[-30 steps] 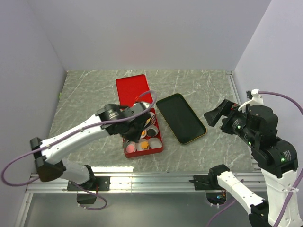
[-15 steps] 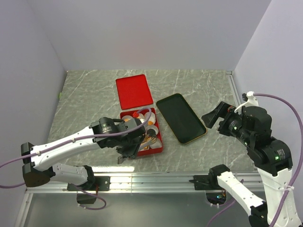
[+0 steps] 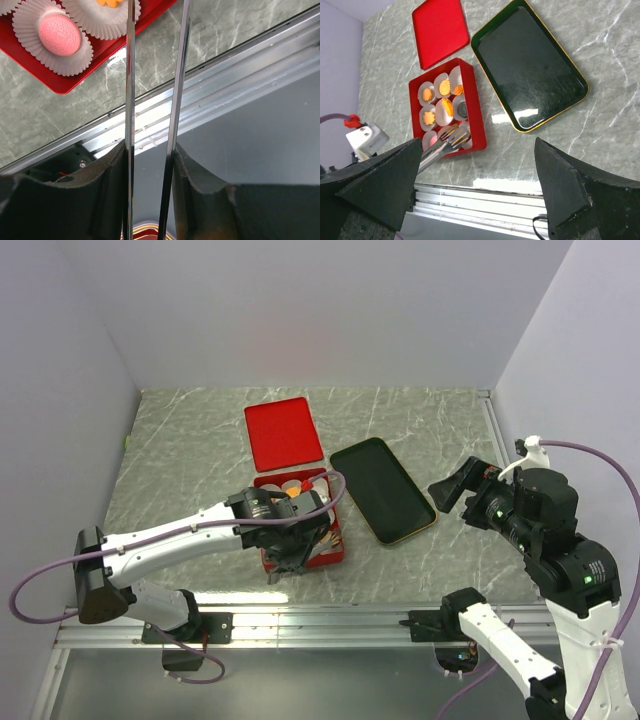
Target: Pack the cookies
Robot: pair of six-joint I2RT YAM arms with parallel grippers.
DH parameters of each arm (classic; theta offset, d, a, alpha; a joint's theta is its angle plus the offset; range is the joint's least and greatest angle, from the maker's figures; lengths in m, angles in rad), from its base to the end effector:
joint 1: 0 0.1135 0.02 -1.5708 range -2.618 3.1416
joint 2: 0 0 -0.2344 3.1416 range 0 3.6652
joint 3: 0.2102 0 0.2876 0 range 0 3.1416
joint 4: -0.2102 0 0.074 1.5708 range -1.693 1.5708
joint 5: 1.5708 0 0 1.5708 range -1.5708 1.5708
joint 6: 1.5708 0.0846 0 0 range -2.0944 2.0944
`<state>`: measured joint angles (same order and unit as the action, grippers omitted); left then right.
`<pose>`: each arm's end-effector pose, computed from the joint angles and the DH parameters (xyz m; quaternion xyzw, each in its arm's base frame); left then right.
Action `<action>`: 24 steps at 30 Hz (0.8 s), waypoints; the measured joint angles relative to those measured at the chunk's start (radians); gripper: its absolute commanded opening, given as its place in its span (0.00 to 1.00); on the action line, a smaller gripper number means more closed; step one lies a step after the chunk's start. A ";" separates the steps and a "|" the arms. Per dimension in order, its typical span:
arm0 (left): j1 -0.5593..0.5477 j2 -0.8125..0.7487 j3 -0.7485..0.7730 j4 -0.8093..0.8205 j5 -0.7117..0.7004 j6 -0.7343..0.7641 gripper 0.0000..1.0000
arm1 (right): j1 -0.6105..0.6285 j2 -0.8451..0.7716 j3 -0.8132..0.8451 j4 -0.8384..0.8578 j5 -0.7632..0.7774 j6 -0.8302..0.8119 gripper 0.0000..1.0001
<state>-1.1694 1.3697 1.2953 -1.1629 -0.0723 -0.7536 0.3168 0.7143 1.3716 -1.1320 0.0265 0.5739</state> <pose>0.1267 -0.2830 0.2325 0.1975 0.9655 -0.1156 0.1242 0.1622 0.0508 0.4139 0.1163 0.8455 0.2142 0.4750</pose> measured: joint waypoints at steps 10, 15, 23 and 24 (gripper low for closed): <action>0.000 0.020 0.000 -0.003 -0.004 0.000 0.40 | 0.000 -0.016 -0.011 -0.005 0.014 -0.010 1.00; 0.000 0.020 0.000 -0.003 -0.004 0.000 0.42 | 0.000 -0.019 -0.025 -0.006 0.014 -0.011 1.00; 0.000 0.021 0.000 -0.005 -0.006 0.001 0.47 | 0.000 -0.019 -0.032 -0.006 0.015 -0.011 1.00; 0.000 0.022 0.000 -0.005 -0.007 0.001 0.48 | 0.000 -0.019 -0.032 -0.005 0.015 -0.011 1.00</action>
<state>-1.1694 1.3918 1.2953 -1.1675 -0.0795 -0.7525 0.3164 0.6952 1.3399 -1.1374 0.0418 0.5632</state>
